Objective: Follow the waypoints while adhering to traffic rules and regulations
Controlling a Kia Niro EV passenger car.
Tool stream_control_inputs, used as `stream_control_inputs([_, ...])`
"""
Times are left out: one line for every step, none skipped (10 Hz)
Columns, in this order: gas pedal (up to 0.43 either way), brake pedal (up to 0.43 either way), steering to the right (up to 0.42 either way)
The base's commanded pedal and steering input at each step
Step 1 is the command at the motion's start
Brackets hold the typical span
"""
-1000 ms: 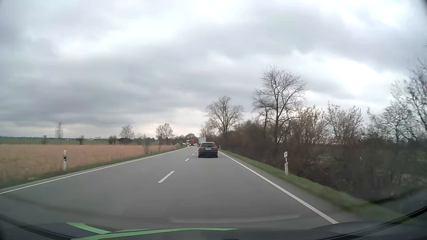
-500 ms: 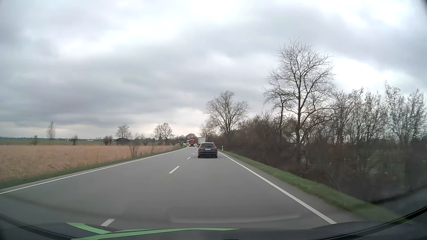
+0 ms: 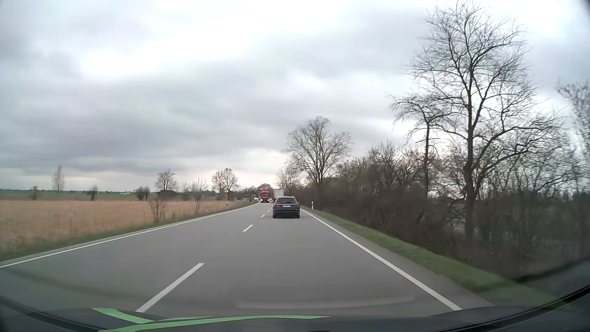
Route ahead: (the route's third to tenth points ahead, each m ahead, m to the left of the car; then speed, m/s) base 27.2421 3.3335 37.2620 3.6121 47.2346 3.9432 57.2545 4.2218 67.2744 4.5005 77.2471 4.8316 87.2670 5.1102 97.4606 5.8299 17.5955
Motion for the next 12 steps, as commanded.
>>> stream_control_inputs([0.189,0.0,-0.002])
stream_control_inputs([0.189,0.0,-0.002])
stream_control_inputs([0.189,0.0,-0.002])
stream_control_inputs([0.197,0.0,-0.002])
stream_control_inputs([0.197,0.0,-0.002])
stream_control_inputs([0.197,0.0,-0.002])
stream_control_inputs([0.197,0.0,-0.002])
stream_control_inputs([0.209,0.0,-0.002])
stream_control_inputs([0.209,0.0,-0.002])
stream_control_inputs([0.209,0.0,-0.002])
stream_control_inputs([0.209,0.0,-0.002])
stream_control_inputs([0.22,0.0,-0.002])
